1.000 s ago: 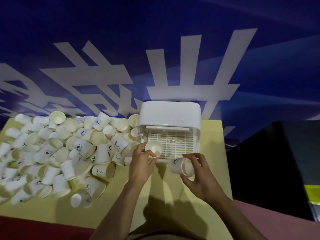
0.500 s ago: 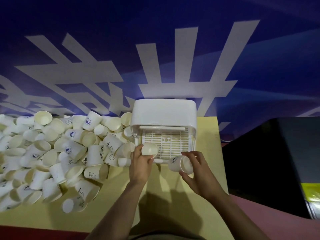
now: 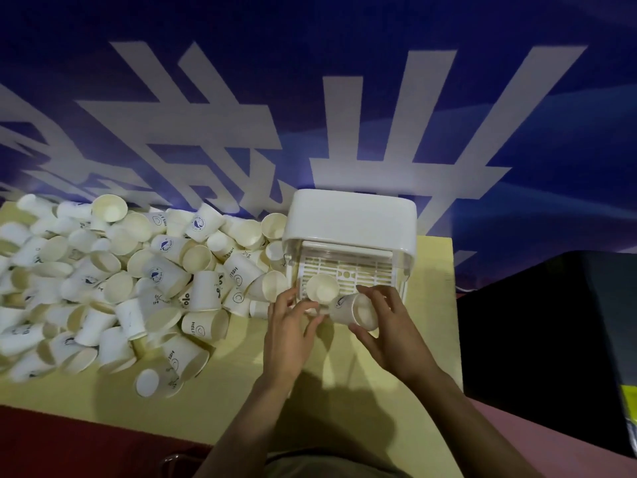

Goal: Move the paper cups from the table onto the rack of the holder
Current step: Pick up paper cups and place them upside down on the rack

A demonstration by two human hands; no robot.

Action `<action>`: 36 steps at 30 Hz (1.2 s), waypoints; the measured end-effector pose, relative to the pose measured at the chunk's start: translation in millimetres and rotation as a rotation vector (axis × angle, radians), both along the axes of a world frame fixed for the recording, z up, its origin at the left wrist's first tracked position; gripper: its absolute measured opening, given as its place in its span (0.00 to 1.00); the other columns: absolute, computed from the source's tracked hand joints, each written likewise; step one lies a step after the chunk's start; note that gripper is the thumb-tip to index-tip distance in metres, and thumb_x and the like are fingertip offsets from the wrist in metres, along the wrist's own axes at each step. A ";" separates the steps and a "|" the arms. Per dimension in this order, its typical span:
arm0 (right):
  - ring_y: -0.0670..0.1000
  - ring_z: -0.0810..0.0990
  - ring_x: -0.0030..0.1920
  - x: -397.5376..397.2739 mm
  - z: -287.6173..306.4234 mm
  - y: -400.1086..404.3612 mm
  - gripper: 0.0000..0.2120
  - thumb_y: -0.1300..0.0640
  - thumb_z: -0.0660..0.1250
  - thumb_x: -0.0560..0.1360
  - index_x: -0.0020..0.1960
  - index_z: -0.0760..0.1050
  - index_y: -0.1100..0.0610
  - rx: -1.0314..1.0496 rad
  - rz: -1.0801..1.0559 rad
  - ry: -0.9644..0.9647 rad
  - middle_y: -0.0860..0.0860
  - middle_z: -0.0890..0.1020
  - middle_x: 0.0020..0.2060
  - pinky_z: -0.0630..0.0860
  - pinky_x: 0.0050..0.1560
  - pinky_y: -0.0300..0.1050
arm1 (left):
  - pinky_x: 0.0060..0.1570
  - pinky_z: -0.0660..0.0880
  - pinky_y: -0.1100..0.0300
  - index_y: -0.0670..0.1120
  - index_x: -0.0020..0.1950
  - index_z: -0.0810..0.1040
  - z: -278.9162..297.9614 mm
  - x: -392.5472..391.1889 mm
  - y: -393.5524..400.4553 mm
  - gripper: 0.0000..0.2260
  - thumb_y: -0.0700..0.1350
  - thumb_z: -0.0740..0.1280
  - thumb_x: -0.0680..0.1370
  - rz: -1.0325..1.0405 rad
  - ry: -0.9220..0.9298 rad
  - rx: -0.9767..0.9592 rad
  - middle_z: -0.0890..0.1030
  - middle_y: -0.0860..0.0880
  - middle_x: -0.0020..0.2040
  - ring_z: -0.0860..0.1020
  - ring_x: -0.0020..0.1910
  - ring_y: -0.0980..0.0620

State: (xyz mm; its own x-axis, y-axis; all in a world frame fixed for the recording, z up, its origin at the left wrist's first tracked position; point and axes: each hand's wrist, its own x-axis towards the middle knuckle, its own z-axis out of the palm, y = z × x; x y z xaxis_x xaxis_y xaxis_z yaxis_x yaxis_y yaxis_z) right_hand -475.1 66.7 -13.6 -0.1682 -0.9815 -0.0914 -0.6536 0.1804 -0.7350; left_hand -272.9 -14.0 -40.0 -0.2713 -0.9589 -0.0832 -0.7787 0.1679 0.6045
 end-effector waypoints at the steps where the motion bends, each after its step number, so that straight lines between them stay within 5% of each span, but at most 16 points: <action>1: 0.50 0.74 0.64 4.2 1.6 -5.8 0.30 0.47 0.72 0.78 0.76 0.66 0.49 -0.016 0.013 0.013 0.49 0.68 0.68 0.78 0.61 0.47 | 0.56 0.77 0.58 0.56 0.57 0.84 2.7 4.3 4.3 0.09 0.51 0.74 0.77 0.006 0.020 -0.003 0.71 0.55 0.67 0.70 0.65 0.53; 12: 0.59 0.68 0.73 34.7 -8.7 -62.2 0.32 0.52 0.72 0.78 0.79 0.64 0.54 0.035 0.149 0.273 0.57 0.68 0.75 0.72 0.70 0.53 | 0.60 0.71 0.60 0.53 0.51 0.84 13.7 59.3 18.5 0.04 0.48 0.74 0.77 0.015 0.055 -0.008 0.73 0.56 0.61 0.73 0.62 0.52; 18: 0.58 0.65 0.74 44.5 -27.6 -83.1 0.34 0.45 0.69 0.80 0.81 0.59 0.46 0.214 0.153 0.350 0.53 0.63 0.78 0.76 0.65 0.57 | 0.60 0.69 0.61 0.54 0.52 0.83 10.0 83.9 29.8 0.05 0.52 0.72 0.78 0.025 0.069 0.030 0.72 0.59 0.60 0.72 0.61 0.55; 25: 0.56 0.71 0.69 53.8 -45.3 -97.1 0.33 0.42 0.71 0.77 0.77 0.63 0.44 0.316 0.153 0.374 0.48 0.69 0.73 0.77 0.58 0.55 | 0.60 0.70 0.58 0.58 0.49 0.82 8.6 114.2 41.0 0.03 0.54 0.71 0.77 0.049 0.076 0.051 0.72 0.59 0.58 0.73 0.62 0.55; 36: 0.61 0.69 0.69 82.1 -26.6 -84.6 0.37 0.43 0.73 0.76 0.79 0.63 0.51 0.205 0.140 0.449 0.55 0.69 0.73 0.73 0.66 0.59 | 0.58 0.69 0.57 0.51 0.53 0.83 9.2 187.1 34.1 0.08 0.51 0.70 0.77 0.183 0.011 -0.074 0.76 0.52 0.55 0.75 0.58 0.51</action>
State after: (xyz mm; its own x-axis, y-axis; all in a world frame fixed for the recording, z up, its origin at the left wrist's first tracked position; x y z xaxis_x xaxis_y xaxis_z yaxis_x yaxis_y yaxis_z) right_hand -393.0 -17.9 -40.1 -0.1030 -0.9670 -0.2331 -0.9249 0.1793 -0.3352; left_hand -85.8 20.1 -30.9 -0.0924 -0.9957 -0.0084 -0.7937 0.0686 0.6044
